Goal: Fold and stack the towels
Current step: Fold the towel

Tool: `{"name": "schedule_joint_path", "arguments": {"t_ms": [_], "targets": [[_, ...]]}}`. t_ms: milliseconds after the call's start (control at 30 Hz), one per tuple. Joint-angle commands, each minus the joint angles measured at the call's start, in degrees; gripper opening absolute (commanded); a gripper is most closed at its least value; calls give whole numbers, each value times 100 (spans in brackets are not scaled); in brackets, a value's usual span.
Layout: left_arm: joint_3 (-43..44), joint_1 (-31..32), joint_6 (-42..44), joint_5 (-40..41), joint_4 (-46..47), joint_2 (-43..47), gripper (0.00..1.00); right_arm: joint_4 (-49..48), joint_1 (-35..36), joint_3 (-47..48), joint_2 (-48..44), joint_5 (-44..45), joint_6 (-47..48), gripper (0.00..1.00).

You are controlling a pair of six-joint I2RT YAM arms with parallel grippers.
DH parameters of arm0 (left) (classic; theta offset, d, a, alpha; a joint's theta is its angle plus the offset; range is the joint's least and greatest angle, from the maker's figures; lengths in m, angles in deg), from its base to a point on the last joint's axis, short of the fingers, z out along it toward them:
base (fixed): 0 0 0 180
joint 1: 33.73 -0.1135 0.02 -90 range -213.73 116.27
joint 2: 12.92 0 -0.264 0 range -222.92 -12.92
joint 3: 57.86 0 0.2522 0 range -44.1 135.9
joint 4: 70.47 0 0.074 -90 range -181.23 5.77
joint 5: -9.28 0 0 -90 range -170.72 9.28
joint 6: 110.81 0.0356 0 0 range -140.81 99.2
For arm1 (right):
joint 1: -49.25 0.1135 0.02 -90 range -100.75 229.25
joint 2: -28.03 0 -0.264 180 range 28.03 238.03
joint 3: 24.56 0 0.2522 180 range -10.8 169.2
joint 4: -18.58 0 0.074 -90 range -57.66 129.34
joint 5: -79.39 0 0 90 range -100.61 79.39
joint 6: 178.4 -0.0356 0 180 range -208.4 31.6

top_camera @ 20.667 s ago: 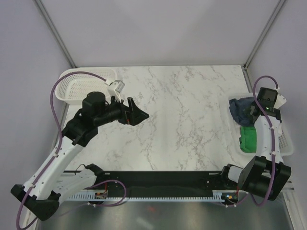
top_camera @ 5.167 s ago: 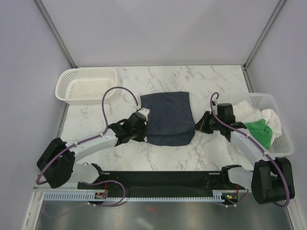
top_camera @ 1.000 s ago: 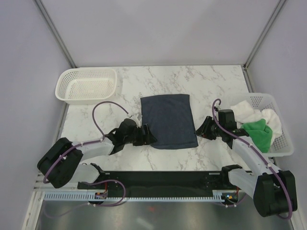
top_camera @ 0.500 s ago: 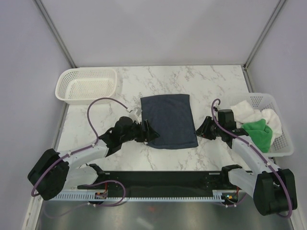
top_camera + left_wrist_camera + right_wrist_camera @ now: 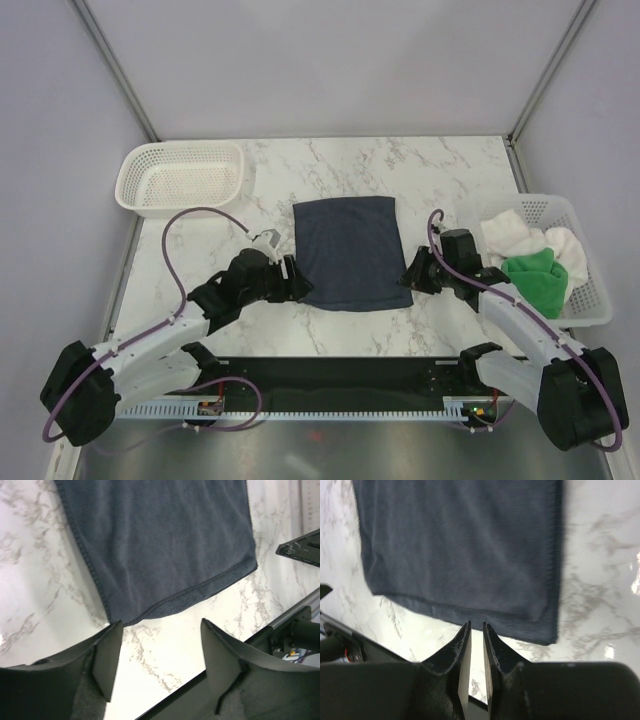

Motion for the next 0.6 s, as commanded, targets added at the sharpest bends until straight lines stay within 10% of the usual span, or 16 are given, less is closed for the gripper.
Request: {"name": "schedule_joint_path", "arguments": {"t_ms": [0,333,567], "targets": [[118,8,195,507,-872,262,67,-136,691,407,-47,623,-28,22],[1873,-1256,686,-11,-1146,-1194,67,-391,1018,2319,1595,2451,349,40],[3738,-1987,1206,-405,-1234,-3129,66,-154,-52,4133,3537,1384,649,49]]}}
